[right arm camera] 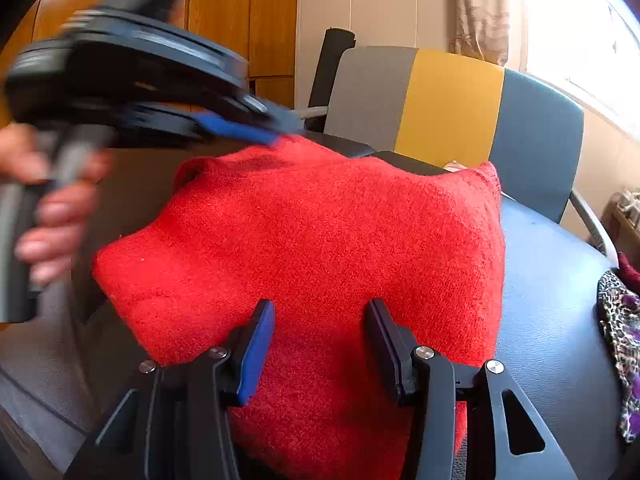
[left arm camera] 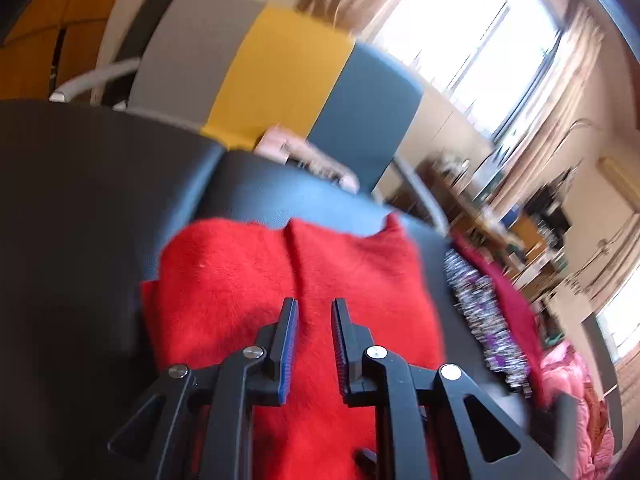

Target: Fold clothes

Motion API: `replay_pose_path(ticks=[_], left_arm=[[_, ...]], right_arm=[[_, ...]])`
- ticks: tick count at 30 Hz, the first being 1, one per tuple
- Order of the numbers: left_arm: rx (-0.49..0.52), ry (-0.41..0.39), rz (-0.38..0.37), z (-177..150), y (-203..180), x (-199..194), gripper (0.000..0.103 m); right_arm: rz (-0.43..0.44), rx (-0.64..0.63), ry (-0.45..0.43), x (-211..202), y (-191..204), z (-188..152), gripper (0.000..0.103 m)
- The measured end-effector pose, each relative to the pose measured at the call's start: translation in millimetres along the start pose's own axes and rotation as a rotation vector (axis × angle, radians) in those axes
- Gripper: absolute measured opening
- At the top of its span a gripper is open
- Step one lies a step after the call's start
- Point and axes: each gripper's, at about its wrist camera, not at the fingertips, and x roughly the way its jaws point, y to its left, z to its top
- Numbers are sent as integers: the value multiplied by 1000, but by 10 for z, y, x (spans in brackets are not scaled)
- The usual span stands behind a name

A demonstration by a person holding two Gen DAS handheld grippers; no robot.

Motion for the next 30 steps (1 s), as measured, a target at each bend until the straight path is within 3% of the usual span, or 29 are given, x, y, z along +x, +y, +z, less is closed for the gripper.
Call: replay_pose_path(ticks=[1, 2, 5, 7, 11, 13, 16, 18, 19, 21, 22, 24, 25, 30], left_arm=[[3, 2, 80, -54, 86, 97, 11], [-11, 5, 105, -105, 122, 180, 6], [-107, -38, 23, -254, 387, 113, 2], [-111, -50, 20, -312, 412, 71, 2], [-96, -84, 34, -400, 370, 30, 2], [-104, -99, 41, -438, 364, 30, 2], [-73, -108, 74, -405, 271, -66, 2], [-56, -107, 90, -409, 240, -79, 2], [-51, -104, 97, -408, 227, -80, 2], [-53, -105, 94, -408, 222, -69, 2], [-56, -105, 91, -408, 220, -63, 2], [-65, -105, 82, -405, 228, -51, 2], [-73, -105, 75, -403, 240, -45, 2], [-87, -101, 56, -385, 267, -58, 2]], right_arm=[[-2, -1, 0, -2, 4, -2, 49], [-3, -1, -1, -5, 7, -4, 49], [10, 3, 22, -10, 0, 12, 49], [38, -4, 44, -69, -18, 116, 49], [128, 55, -44, -204, -218, 676, 44], [115, 48, -8, -4, -295, 1031, 43], [159, 31, 128, 523, -369, 1412, 33], [175, 2, 284, 964, -386, 1458, 20], [173, 4, 361, 1153, -416, 1408, 19], [130, 61, 415, 1388, -571, 1354, 12], [81, 115, 402, 1420, -686, 1330, 2], [7, 215, 371, 1479, -891, 1273, 0], [12, 242, 348, 1492, -924, 1234, 0], [-118, 155, 263, 1406, -721, 1147, 0]])
